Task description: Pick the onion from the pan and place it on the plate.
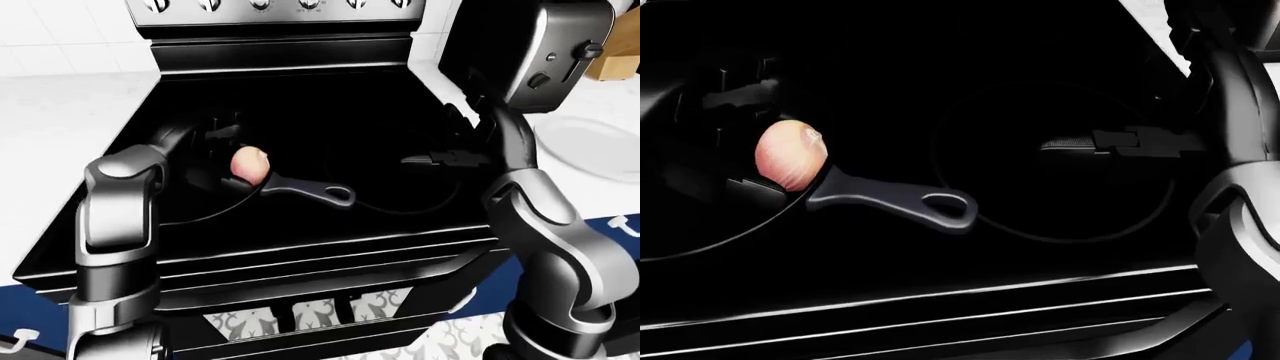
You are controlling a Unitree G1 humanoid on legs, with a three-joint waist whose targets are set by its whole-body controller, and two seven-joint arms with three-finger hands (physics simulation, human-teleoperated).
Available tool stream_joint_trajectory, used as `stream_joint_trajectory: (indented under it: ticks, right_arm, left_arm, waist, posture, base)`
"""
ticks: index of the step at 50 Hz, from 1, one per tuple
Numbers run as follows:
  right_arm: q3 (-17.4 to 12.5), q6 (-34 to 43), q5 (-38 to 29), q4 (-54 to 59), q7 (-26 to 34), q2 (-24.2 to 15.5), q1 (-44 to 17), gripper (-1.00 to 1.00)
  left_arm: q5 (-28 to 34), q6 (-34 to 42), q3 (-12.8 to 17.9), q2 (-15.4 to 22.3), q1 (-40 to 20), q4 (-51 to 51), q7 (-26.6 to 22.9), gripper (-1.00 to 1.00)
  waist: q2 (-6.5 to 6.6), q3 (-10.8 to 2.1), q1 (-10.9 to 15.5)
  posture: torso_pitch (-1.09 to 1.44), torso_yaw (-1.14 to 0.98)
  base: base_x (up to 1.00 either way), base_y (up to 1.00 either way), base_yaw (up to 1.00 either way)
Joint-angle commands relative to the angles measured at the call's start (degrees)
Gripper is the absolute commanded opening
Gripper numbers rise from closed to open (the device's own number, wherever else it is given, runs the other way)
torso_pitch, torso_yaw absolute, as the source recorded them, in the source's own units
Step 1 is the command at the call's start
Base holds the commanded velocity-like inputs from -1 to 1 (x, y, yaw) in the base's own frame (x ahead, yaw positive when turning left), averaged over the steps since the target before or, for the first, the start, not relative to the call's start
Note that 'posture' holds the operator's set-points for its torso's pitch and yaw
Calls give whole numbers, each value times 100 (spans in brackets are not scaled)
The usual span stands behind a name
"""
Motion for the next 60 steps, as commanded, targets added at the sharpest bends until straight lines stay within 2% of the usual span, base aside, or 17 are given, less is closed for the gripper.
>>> stream_joint_trajectory:
  ticks: [1, 38, 60]
  right_arm:
    - [-38, -164, 5, -174, 2, -45, -144, 100]
    - [-51, -194, 10, -199, -1, -24, -66, 100]
    - [-49, -167, 39, -227, -22, -34, -57, 100]
  left_arm:
    - [27, -141, 95, 80, -211, -184, 19, 71]
    - [170, -652, 1, -45, -457, 579, 103, 67]
    - [227, -731, 4, -92, -395, 649, 103, 54]
  waist:
    - [19, -153, -2]
    - [8, -167, -2]
    - [3, -167, 1]
  posture:
    - [0, 0]
    - [0, 0]
    - [0, 0]
  base:
    - [0, 0, 0]
    - [0, 0, 0]
    - [0, 0, 0]
